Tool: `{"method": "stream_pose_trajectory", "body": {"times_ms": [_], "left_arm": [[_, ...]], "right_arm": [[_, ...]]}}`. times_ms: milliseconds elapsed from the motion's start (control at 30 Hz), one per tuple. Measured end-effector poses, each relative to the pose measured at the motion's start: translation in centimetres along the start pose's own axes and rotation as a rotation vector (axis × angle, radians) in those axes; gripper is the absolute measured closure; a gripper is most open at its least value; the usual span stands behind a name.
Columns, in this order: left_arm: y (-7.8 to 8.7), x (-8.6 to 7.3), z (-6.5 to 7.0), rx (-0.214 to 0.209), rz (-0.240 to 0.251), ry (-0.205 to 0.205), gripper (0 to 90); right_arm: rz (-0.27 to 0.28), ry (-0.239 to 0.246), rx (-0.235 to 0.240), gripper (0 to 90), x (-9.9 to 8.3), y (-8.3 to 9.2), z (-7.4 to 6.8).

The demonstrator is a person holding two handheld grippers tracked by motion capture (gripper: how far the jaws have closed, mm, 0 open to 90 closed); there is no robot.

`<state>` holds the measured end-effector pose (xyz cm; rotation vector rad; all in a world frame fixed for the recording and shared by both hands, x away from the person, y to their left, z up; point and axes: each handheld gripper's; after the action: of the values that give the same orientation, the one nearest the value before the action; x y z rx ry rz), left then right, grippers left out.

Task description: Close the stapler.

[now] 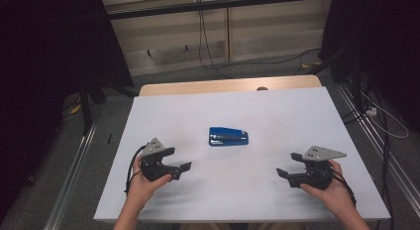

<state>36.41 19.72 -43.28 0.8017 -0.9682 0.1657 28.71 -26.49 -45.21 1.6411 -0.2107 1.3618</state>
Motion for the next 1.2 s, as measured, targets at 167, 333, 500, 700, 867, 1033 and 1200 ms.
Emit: {"method": "stream_pose_trajectory", "body": {"times_ms": [167, 333, 500, 700, 867, 1033, 1200], "left_arm": [[0.5, -0.3, -0.1, 0.005, -0.002, -0.008, 10.0], [1.1, -0.7, -0.3, 0.008, 0.002, -0.011, 9.6], [1.8, -1.2, -0.6, 0.012, 0.001, -0.003, 9.1], [2.5, -1.7, -1.0, 0.019, 0.002, 0.000, 9.2], [3.1, -2.1, -1.2, 0.021, 0.001, 0.005, 9.1], [3.3, -2.4, -1.4, 0.025, -0.004, 0.002, 9.1], [3.0, -2.4, -1.5, 0.034, -0.013, -0.005, 9.0]], "right_arm": [[-0.004, 0.003, -0.002, 21.7, -0.2, 0.2, 0.0], [-0.005, -0.003, -0.008, 20.9, -0.5, 0.5, 0.1], [-0.004, -0.004, -0.008, 20.4, -0.5, 0.6, 0.0], [-0.011, 0.008, -0.009, 20.0, -0.4, 0.5, -0.1], [-0.014, 0.012, -0.009, 19.5, -0.4, 0.6, -0.1], [-0.007, 0.011, -0.009, 19.4, -0.8, 0.8, 0.0], [0.012, 0.011, -0.003, 19.4, -0.7, 0.9, 0.0]]}}
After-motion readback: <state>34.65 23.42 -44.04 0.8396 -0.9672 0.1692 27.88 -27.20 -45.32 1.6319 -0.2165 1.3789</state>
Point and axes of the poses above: each handheld gripper's, and its own axes: y roughly backward along the jaws, x roughly out of its top, z roughly to its right, and after that the axes turned 11 degrees about y, right-handed
